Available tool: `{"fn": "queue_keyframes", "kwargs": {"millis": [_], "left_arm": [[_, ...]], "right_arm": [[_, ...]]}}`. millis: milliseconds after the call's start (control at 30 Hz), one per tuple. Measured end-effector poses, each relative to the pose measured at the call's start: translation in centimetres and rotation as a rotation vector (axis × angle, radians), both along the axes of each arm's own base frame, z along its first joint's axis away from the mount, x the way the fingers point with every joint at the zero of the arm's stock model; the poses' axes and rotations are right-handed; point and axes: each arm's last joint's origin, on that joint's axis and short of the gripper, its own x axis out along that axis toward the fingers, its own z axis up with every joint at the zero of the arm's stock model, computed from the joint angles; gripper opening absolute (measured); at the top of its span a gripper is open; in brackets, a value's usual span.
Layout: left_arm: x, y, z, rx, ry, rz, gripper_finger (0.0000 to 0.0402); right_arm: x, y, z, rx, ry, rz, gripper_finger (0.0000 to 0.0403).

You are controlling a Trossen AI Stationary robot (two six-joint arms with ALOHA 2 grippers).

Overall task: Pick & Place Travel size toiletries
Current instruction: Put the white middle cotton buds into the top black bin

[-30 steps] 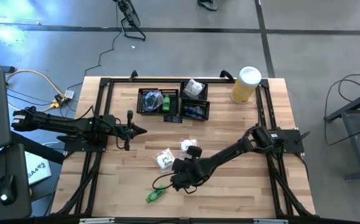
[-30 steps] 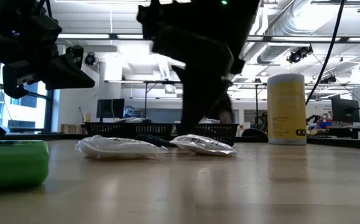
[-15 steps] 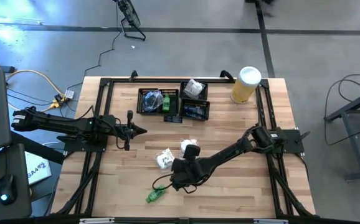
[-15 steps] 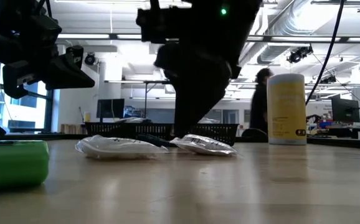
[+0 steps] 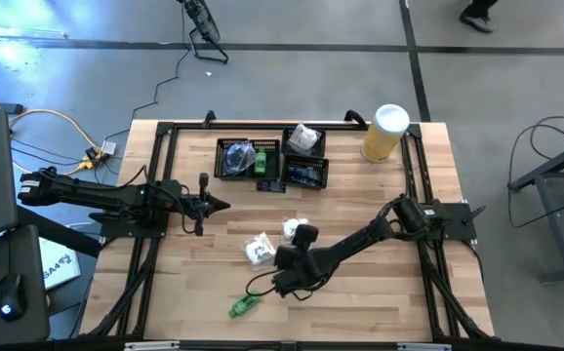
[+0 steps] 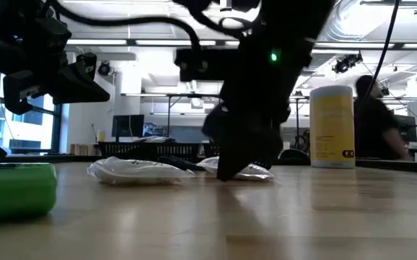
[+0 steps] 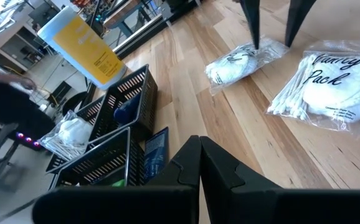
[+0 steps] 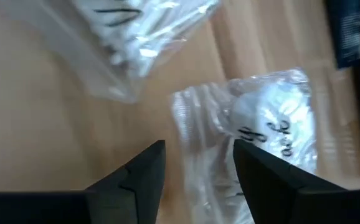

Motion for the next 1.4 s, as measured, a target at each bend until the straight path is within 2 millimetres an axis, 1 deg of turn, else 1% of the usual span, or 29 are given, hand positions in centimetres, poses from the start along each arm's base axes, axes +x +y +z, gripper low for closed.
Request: {"fn": "queue_keyframes", "kwargs": {"millis": [167, 333, 467, 667, 700, 1000, 1067, 1133, 1300, 1400], "left_arm": [[0.0, 0.0, 0.0, 0.000, 0.000, 0.000, 0.0001], [0.0, 0.0, 0.0, 0.000, 0.000, 0.000, 0.0001], [0.0, 0.0, 0.0, 0.000, 0.000, 0.000, 0.0001], [0.0, 0.0, 0.0, 0.000, 0.000, 0.000, 0.0001], [0.0, 0.0, 0.0, 0.000, 0.000, 0.000, 0.0001], [0.0, 0.0, 0.0, 0.000, 0.000, 0.000, 0.0001], [0.0, 0.0, 0.0, 0.000, 0.000, 0.000, 0.0001], [0.0, 0.0, 0.0, 0.001, 0.000, 0.000, 0.0001], [0.0, 0.0, 0.0, 0.006, 0.001, 0.002, 0.0001], [0.0, 0.0, 0.0, 0.008, 0.001, 0.006, 0.0001]], "right_arm": [[-0.4, -0.6, -1.0, -0.073, -0.030, -0.026, 0.0178], [-0.5, -0.7, -1.4, -0.063, -0.061, -0.071, 0.0151], [-0.5, -0.7, -1.5, -0.046, -0.080, -0.088, 0.0107], [-0.1, -0.6, -1.5, -0.021, -0.116, -0.090, 0.0018], [-0.1, -0.6, -1.5, -0.020, -0.117, -0.090, 0.0011], [-0.2, -0.2, -1.5, 0.016, -0.121, -0.097, 0.0004], [-0.3, -0.1, -1.2, 0.020, -0.128, -0.104, 0.0003], [-0.5, -0.1, -0.5, 0.022, -0.148, -0.124, 0.0003], [-1.5, -0.5, 2.3, -0.025, -0.196, -0.182, 0.0003], [-2.1, -0.9, 4.5, -0.035, -0.236, -0.200, 0.0003]]}}
